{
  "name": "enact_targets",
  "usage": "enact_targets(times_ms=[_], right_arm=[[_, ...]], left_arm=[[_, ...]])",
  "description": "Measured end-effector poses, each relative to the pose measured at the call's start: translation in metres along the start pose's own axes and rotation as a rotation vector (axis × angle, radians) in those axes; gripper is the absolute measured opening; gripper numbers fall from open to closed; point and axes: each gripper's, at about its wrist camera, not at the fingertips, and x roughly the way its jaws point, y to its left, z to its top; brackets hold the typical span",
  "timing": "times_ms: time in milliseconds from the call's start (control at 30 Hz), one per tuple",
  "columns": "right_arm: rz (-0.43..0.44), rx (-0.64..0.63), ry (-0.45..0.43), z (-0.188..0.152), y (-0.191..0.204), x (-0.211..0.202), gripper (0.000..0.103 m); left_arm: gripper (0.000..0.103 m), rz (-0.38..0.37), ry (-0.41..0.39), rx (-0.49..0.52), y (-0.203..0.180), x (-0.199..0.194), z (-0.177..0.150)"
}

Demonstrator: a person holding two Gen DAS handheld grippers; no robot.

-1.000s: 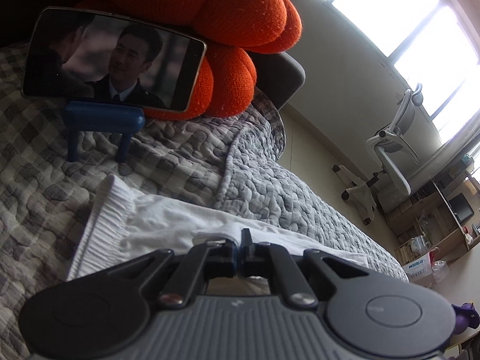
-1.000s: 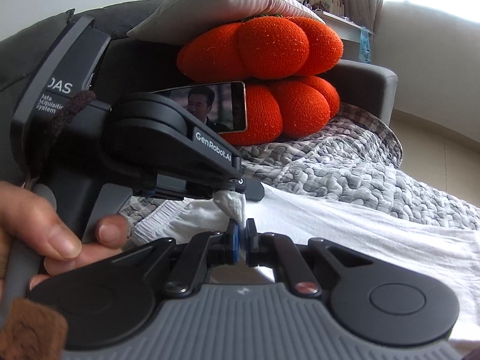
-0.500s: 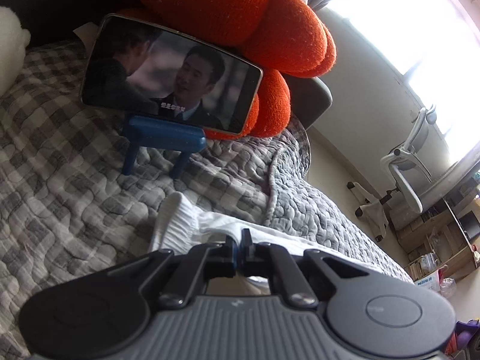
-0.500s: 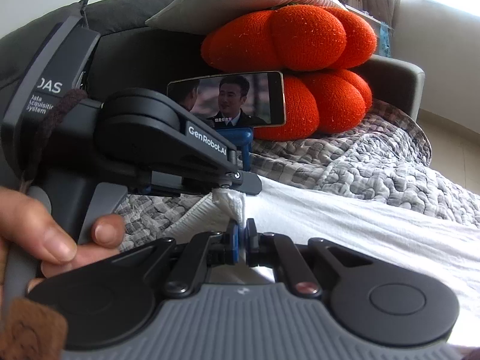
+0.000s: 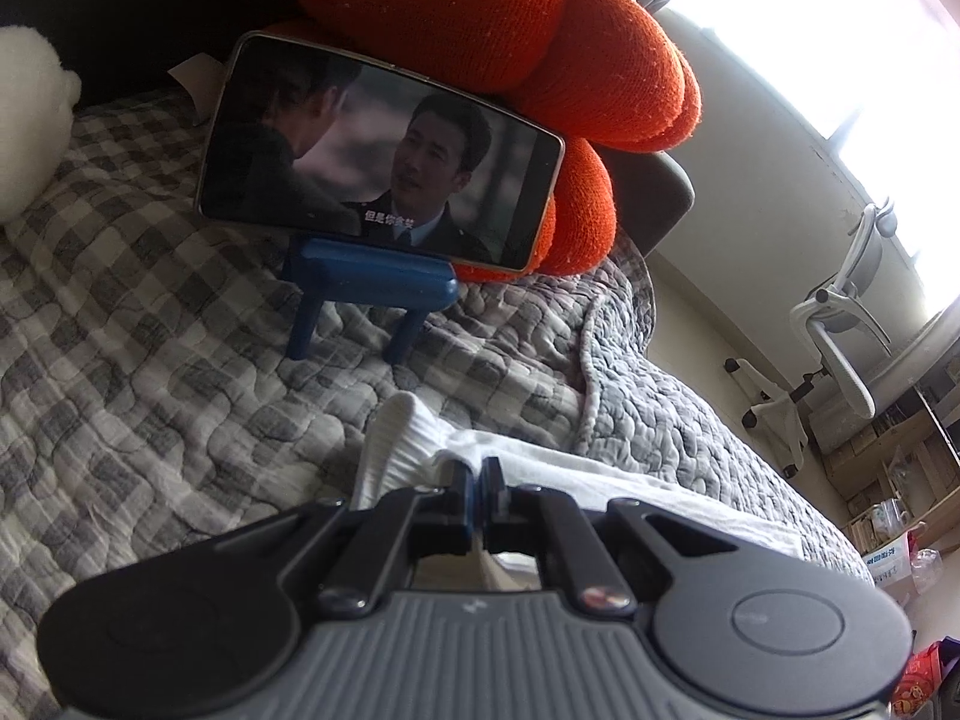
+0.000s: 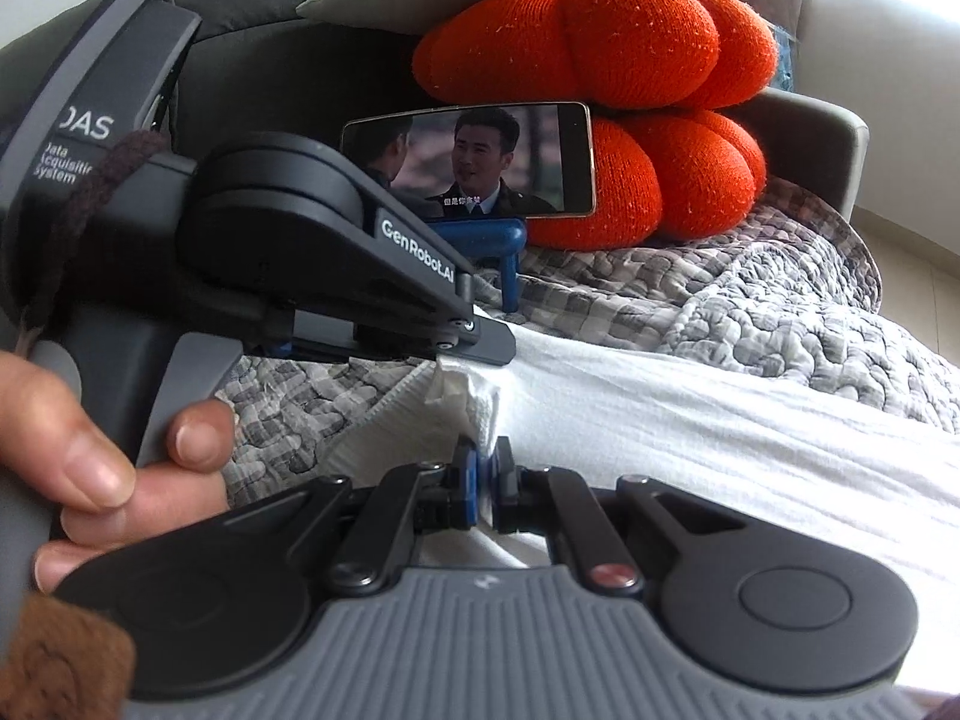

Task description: Fold clothes

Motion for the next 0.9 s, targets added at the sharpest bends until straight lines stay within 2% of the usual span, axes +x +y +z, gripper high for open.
enact_targets(times_ms=[467,567,633,767,900], right_arm=[[-0.028,-0.069,0.010,-0.002,0.013,0.005,0.008],[0.010,-0.094,0.007,-0.004,0.016,0.004,0.016],[0.033,-0.125,-0.008,-0.004,0.021,0.001,0.016],[0.024,-0.132,0.012,-0.005,0.022,0.007,0.014],[0.120,-0.098,-0.002,-0.004,0.018,-0.001,0.015]], left_arm=[[0.002,0.007,-0.004,0.011,0.002,0.001,0.002],[0.002,0.024,0.009,0.006,0.006,0.006,0.003],[0.002,0.019,-0.001,-0.005,0.008,0.004,0.004],[0.002,0.021,-0.017,-0.005,0.009,0.000,0.006],[0.002,0.031,-0.019,-0.015,0.010,-0.001,0.007]])
